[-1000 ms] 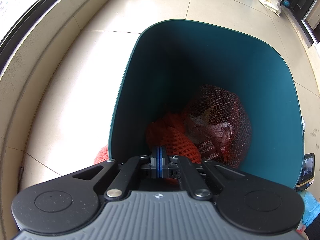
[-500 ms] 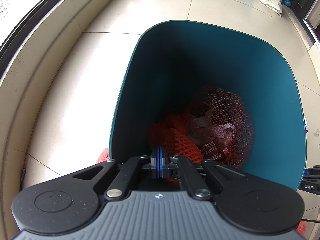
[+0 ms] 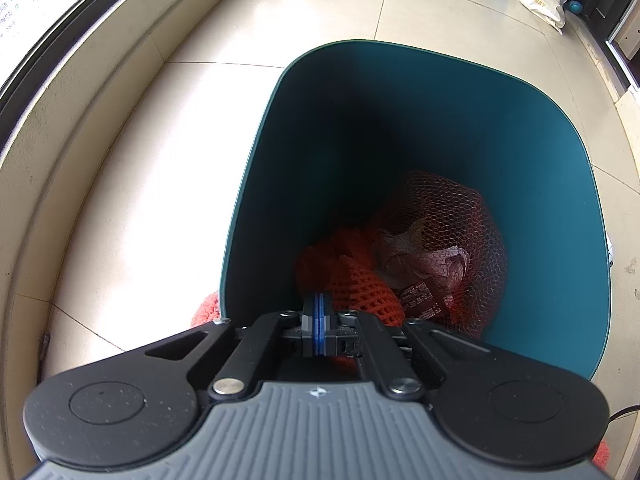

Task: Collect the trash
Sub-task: 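Carry the tan stick wrapper into the bin and open the right tool, then move the right tool down to the blue-green bubble-wrap sheet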

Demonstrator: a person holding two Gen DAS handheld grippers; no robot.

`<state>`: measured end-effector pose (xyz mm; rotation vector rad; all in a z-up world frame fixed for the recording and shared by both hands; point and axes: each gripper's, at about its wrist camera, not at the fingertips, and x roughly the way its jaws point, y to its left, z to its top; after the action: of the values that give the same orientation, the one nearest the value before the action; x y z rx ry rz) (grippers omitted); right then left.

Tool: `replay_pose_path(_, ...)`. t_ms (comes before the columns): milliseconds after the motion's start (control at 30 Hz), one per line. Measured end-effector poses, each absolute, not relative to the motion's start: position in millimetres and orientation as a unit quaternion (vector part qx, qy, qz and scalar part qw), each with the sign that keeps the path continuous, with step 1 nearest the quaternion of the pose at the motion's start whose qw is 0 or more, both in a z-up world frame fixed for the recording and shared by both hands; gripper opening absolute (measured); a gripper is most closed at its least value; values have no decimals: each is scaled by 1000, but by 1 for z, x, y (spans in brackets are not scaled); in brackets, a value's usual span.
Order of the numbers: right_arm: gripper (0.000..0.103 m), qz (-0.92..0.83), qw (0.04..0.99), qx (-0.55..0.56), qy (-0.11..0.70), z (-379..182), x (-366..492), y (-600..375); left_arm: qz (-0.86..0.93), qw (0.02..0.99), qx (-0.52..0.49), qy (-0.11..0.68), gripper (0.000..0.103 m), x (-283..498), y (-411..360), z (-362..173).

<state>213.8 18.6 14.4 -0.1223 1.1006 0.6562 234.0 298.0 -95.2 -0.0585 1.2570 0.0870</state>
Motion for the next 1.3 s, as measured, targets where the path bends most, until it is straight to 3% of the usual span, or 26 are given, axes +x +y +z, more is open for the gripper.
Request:
replay_pose_path(133, 19, 322, 803, -75, 495, 27, 217, 53, 38, 808, -28, 587, 0, 233, 300, -95)
replay_pose_path(300, 19, 322, 800, -89, 499, 3, 239, 82, 36, 808, -31, 587, 0, 233, 302, -95)
replay_pose_path(900, 21, 251, 765, -71, 589, -135, 288, 138, 31, 809, -28, 586, 0, 233, 301, -96)
replay_pose_path(1300, 32, 255, 760, -79, 593, -131, 284, 142, 29, 809, -30, 586, 0, 233, 301, -96)
